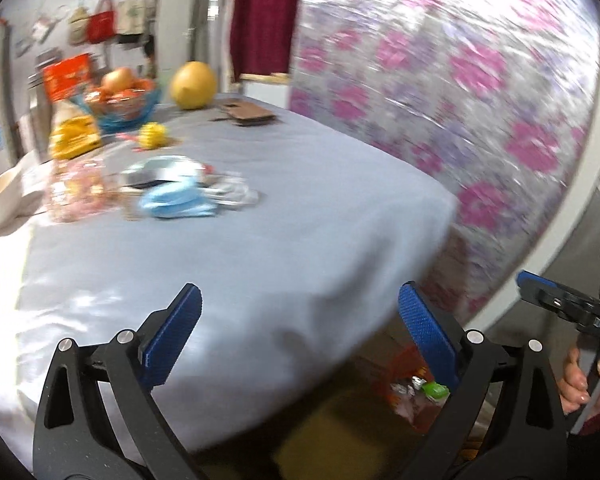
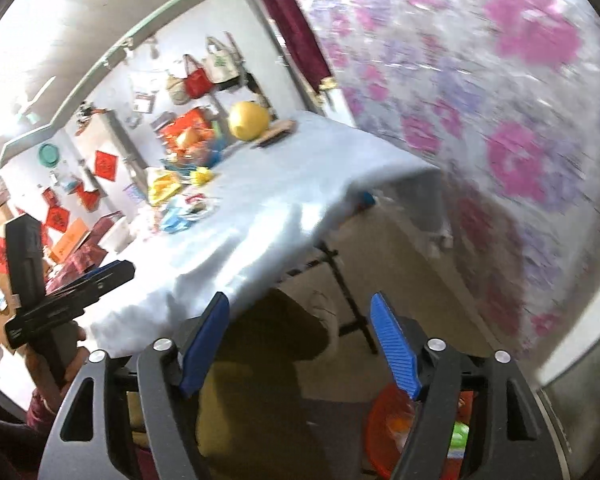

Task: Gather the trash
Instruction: 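Move both tools back over the table toward the pink candy wrapper, then grasp the pink candy wrapper with the left tool while the right tool approaches the yellow flower candy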

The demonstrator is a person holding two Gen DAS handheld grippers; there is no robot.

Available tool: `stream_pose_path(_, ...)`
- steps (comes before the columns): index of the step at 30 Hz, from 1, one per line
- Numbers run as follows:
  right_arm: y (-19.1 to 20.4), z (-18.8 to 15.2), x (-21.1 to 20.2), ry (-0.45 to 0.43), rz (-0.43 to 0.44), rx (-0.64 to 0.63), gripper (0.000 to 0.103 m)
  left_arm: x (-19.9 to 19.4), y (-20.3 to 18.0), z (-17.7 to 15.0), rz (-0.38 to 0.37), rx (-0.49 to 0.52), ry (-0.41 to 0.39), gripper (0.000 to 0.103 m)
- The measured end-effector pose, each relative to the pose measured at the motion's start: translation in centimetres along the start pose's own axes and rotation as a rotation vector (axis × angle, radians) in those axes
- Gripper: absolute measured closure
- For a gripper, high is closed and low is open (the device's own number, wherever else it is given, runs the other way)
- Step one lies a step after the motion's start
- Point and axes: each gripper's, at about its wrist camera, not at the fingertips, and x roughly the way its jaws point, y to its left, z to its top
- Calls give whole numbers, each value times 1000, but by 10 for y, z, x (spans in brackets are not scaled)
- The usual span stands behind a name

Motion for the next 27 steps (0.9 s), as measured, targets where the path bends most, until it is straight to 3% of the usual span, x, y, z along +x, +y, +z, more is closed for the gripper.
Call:
stream_pose_path(7,45,21,40,31,72,-45,20,-8,82,18,112,-114,-14,7)
stream_pose_path(12,71,40,76,46,82,-84,16,4,139,32,184,-186,24,7)
stream_pose_path(20,97,77,129,76,101,-110,15,40,203,68,191,-290,65,7)
stream_pose_path(27,116,107,164,83,95,-139,12,86,240,96,140,-342,135,7)
